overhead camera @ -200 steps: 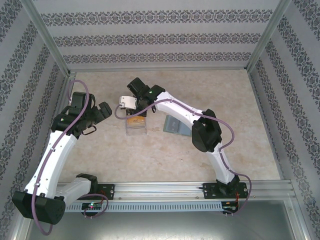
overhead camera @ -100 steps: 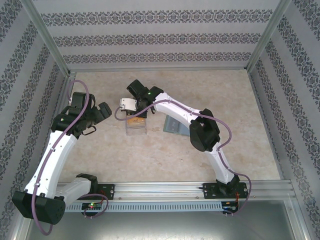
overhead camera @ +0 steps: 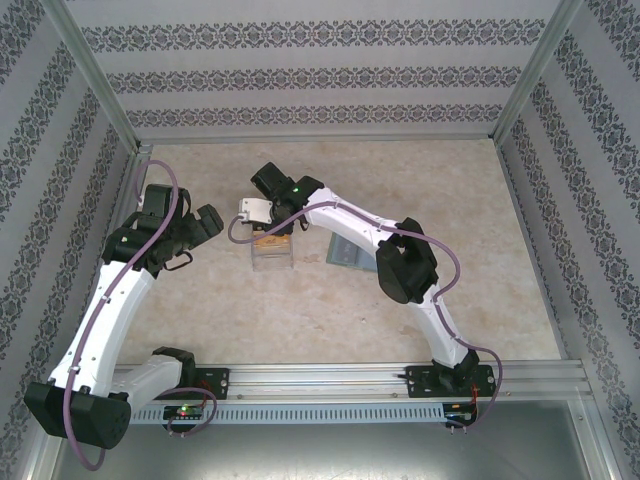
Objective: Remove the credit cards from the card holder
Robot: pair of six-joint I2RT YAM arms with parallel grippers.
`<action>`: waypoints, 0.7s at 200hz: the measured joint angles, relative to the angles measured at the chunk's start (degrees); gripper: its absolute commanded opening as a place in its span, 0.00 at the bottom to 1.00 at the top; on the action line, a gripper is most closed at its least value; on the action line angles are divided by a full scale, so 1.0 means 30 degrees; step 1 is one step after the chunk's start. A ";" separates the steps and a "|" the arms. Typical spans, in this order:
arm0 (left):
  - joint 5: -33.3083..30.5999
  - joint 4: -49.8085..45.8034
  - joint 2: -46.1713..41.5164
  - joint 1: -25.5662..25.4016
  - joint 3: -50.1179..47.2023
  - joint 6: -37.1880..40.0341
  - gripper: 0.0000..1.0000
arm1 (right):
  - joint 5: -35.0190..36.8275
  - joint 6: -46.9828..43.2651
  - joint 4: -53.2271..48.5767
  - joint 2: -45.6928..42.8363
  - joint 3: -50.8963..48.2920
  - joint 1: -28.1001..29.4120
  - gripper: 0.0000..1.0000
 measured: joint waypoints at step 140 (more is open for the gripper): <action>0.4772 0.2353 0.1384 -0.0066 -0.0415 0.0488 0.89 | 0.0226 0.8939 0.3723 -0.5027 -0.5960 -0.2011 0.28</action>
